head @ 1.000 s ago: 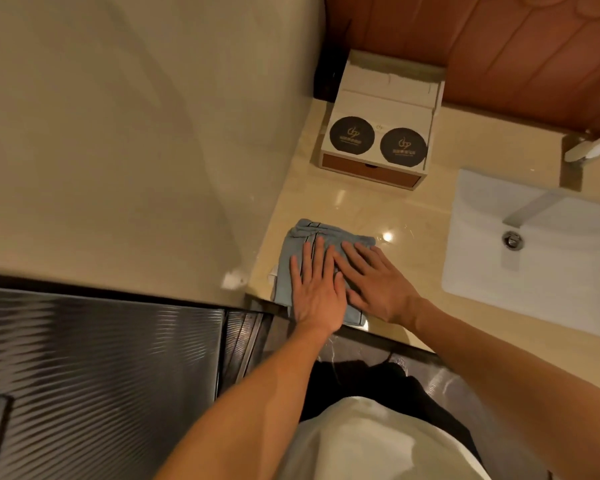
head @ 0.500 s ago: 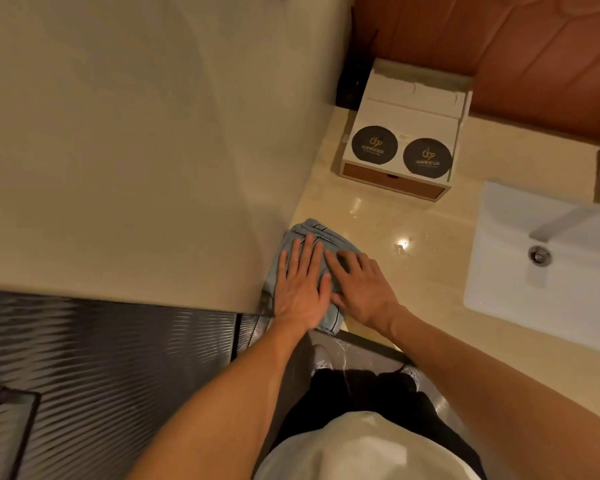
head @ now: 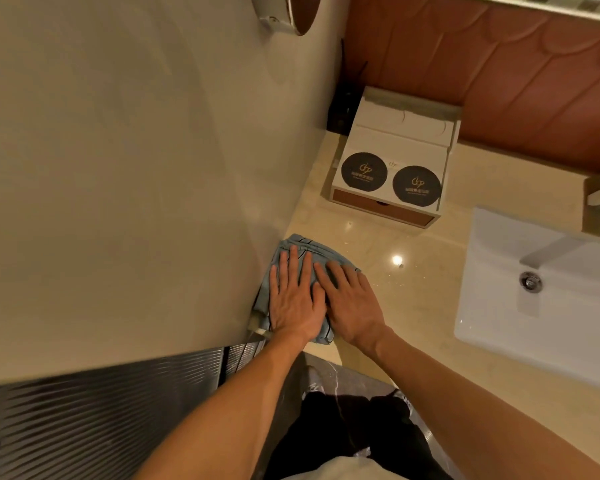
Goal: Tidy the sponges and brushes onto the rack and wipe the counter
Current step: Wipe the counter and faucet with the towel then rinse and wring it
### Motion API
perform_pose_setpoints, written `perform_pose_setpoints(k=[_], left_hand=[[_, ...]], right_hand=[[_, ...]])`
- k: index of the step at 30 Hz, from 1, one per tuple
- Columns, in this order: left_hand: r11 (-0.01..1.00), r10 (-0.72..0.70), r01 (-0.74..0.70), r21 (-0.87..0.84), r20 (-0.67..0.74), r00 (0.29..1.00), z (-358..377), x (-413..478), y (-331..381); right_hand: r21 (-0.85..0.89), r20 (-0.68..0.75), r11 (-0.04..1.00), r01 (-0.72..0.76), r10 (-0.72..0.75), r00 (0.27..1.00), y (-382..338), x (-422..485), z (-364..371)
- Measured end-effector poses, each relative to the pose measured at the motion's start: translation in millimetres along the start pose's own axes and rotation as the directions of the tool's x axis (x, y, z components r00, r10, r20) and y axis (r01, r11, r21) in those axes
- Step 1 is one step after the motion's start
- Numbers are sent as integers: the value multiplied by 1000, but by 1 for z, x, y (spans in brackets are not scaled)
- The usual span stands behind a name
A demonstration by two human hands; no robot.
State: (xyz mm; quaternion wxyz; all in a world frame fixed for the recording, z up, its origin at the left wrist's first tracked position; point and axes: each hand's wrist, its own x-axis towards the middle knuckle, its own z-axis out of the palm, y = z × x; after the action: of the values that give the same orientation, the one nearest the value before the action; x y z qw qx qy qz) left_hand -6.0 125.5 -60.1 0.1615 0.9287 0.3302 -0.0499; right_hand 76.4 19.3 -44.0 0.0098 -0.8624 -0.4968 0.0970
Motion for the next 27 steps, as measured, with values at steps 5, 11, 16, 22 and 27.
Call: perform_pose_setpoints(k=[5,11,16,22,27], left_hand=[[999,0,3,34,-74,997,5,18,9],[994,27,-15,108,-117,993,12,54,19],[989,91,-75,127,-127,988,9,75,21],[983,159,-141,115,-174,972,9,96,23],[979,203,-192,72,-215,955,10,103,23]], right_hand=[[39,20,998,-56,55,998,6,11,0],[65,2,991,-119,119,993,21,35,-1],[53,-29,991,-121,123,992,32,49,-1],[46,-81,985,-165,168,982,37,62,-4],[56,-120,980,-191,196,973,39,67,2]])
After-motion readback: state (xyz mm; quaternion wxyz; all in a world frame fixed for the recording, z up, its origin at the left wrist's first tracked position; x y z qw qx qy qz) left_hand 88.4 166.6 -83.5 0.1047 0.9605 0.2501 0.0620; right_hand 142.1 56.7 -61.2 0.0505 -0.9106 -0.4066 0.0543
